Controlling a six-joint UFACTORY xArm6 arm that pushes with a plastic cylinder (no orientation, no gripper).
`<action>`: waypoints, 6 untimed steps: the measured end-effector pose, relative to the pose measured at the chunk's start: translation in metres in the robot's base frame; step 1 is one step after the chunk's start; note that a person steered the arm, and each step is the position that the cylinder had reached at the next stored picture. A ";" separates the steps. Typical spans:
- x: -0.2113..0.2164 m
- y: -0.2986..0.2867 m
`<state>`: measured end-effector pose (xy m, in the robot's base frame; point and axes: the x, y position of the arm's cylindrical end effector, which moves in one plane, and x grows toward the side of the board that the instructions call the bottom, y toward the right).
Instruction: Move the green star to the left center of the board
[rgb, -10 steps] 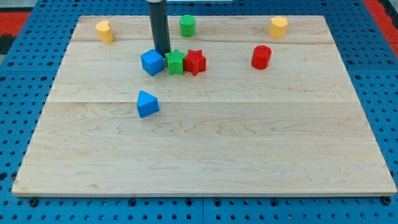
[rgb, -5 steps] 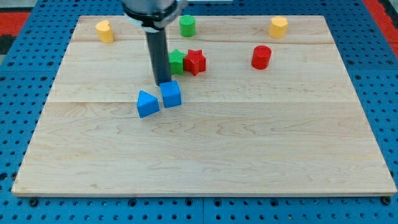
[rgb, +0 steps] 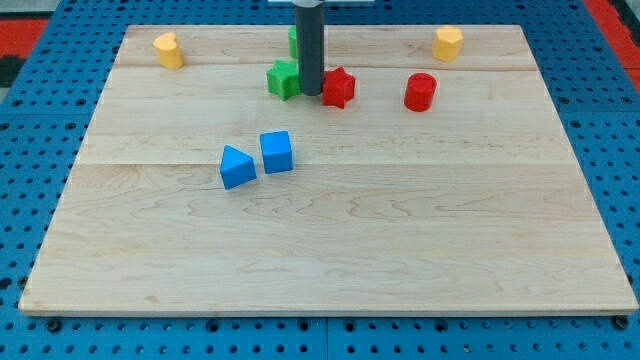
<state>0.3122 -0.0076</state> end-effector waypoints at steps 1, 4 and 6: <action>-0.020 -0.019; -0.038 -0.125; 0.029 -0.134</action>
<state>0.3411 -0.1420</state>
